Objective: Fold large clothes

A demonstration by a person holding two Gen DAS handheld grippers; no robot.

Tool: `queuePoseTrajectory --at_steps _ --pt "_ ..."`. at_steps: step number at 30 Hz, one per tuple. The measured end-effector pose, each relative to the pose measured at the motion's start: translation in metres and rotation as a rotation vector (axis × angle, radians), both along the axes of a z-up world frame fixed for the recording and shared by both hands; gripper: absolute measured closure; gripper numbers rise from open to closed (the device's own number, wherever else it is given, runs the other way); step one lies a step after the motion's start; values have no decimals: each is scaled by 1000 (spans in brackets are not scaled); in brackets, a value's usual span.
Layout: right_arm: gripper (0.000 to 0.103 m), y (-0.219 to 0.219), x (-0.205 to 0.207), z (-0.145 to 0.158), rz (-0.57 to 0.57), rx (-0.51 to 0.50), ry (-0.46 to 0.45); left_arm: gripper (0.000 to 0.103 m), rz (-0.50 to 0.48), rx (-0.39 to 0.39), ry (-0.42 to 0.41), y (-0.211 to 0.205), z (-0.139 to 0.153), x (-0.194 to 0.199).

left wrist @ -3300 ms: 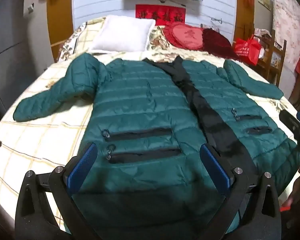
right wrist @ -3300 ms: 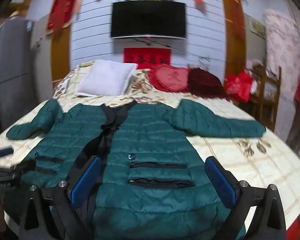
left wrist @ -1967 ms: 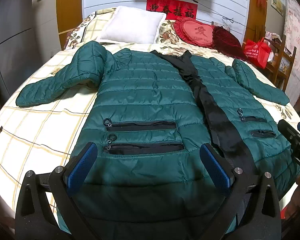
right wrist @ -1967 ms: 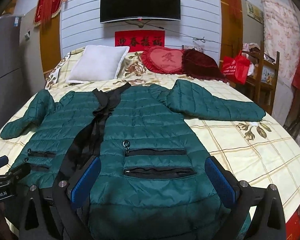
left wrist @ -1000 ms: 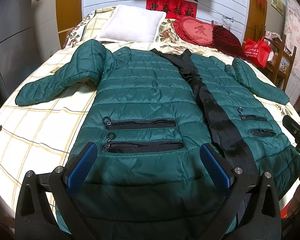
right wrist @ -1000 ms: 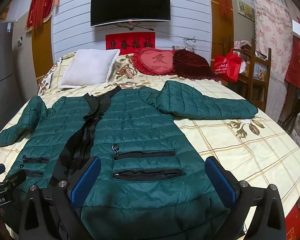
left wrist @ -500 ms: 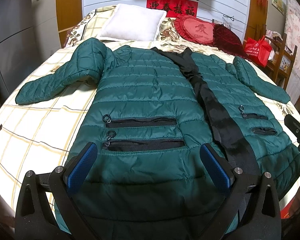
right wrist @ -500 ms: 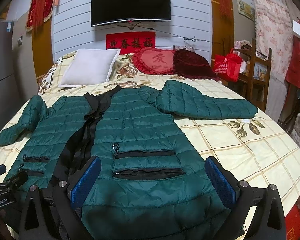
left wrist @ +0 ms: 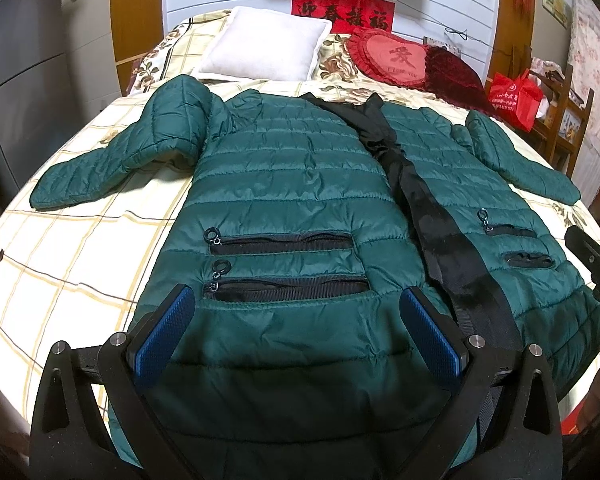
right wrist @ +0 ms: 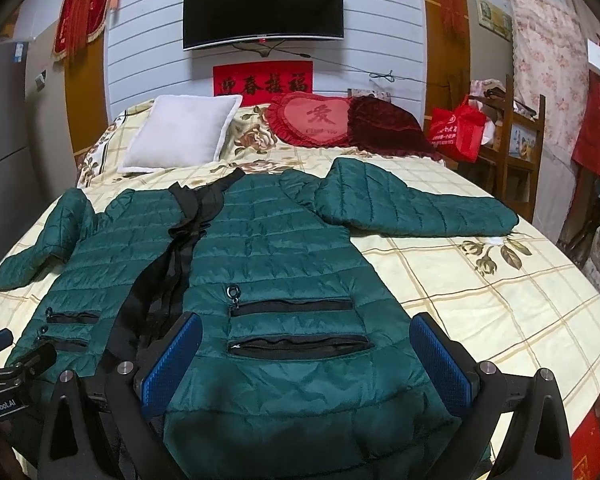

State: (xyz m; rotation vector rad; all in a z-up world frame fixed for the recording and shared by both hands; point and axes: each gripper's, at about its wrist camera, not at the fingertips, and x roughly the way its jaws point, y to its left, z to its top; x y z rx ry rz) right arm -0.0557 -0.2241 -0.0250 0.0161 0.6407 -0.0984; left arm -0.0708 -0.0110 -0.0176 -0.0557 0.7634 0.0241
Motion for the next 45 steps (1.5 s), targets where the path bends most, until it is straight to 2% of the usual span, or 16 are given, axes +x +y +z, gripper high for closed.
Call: queuePoseTrajectory --at_steps 45 --pt "0 -2 1 -1 -13 24 2 0 -4 0 0 -1 1 -1"
